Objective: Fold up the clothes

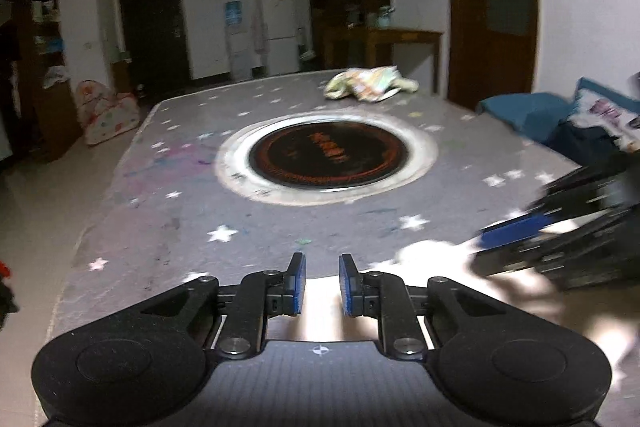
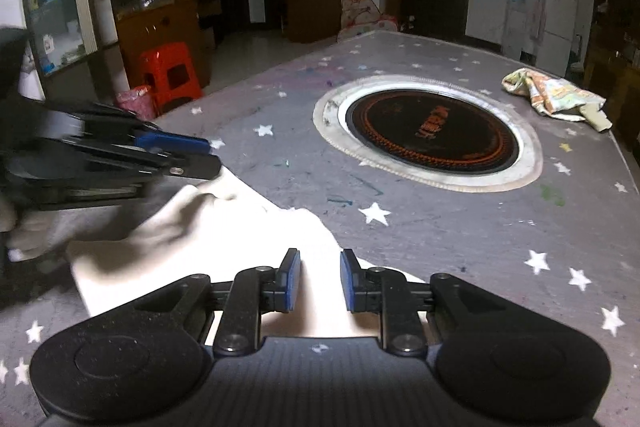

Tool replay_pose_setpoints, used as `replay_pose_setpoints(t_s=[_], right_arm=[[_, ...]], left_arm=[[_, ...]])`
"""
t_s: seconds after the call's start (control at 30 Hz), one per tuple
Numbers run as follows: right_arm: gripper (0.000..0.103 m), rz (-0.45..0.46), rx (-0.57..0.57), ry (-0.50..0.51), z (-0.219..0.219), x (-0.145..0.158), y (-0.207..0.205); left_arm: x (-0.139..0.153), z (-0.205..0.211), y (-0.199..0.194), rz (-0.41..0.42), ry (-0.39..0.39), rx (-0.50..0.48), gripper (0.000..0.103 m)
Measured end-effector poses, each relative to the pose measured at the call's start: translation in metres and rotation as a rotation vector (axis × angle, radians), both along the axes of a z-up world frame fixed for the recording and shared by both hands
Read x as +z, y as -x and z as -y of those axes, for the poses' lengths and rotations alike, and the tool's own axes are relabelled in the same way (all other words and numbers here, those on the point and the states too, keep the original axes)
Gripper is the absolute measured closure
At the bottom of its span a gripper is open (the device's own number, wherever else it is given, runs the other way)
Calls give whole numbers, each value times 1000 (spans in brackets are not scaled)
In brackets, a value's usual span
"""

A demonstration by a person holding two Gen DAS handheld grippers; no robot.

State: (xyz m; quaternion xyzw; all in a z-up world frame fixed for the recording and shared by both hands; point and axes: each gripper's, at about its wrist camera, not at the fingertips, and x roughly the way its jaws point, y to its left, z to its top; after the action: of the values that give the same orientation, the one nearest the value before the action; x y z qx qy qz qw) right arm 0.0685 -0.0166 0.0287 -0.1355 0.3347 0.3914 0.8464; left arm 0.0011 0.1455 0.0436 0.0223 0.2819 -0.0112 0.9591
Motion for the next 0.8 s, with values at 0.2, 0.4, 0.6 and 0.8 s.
replay_pose_setpoints(t_s=[0.2, 0.4, 0.6, 0.8], right_arm=[[83, -13, -23, -17, 1, 0, -5], [83, -5, -51, -13, 23, 8, 1], [83, -22, -91, -7, 41, -1, -2], [83, 20, -71, -12, 62, 20, 22]], left_arm=[[5, 22, -3, -26, 101, -115, 84], [-13, 34, -29, -90, 118, -116, 84], [-24, 31, -41, -131, 136, -78, 85], [-25, 33, -39, -125, 121, -76, 84]])
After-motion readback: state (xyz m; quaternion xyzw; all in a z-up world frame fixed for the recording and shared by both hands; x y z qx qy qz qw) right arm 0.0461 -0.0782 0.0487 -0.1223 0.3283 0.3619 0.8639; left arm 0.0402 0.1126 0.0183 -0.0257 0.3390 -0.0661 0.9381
